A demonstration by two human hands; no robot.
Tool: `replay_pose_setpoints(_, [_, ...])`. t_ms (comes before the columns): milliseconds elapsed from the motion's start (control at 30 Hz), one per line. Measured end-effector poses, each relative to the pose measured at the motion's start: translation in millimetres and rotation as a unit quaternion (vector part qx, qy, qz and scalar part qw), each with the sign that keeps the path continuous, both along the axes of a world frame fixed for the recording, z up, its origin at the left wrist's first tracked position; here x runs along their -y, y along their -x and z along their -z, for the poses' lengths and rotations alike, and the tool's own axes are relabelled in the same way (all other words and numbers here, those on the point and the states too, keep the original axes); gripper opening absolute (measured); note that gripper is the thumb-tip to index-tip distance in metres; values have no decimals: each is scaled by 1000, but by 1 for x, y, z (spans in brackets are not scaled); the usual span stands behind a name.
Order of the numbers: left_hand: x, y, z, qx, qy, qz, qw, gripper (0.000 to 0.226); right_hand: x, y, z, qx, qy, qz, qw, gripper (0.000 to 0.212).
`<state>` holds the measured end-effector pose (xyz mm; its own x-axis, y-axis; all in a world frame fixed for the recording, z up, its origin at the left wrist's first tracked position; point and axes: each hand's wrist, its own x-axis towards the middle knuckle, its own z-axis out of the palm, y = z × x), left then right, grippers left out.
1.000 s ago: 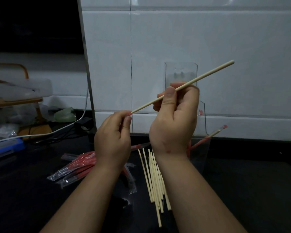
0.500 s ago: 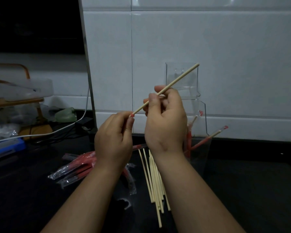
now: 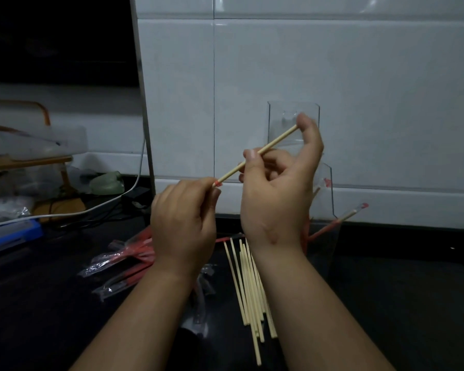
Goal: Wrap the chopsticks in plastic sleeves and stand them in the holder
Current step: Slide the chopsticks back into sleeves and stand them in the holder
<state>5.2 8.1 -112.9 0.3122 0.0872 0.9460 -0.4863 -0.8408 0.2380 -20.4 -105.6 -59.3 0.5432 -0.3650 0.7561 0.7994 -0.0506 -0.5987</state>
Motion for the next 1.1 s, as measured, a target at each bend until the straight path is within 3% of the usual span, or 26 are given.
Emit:
replay_pose_setpoints(133, [-2, -2, 0, 10, 14, 3, 1000, 27, -4, 0, 1, 2, -1, 8, 1000, 24])
replay_pose_setpoints(200, [-3, -2, 1, 17, 14, -1, 1000, 28, -3, -1, 0, -3, -4, 15, 1000, 17])
replay_pose_setpoints(433, [1, -1, 0, 25, 20, 25, 999, 36, -4, -2, 2, -33, -9, 11, 999, 14])
replay_pose_setpoints(567, [4, 2, -1, 36, 83, 41, 995, 25, -3, -2, 1, -40, 7, 3, 999, 9])
replay_pose_setpoints(800, [3, 2, -2, 43, 42, 9, 998, 20, -4, 0, 3, -73, 84, 5, 994, 21])
replay_pose_setpoints(1100, [3, 5, -3, 48, 54, 41, 997, 16, -4, 0, 2, -85, 98, 2, 992, 27])
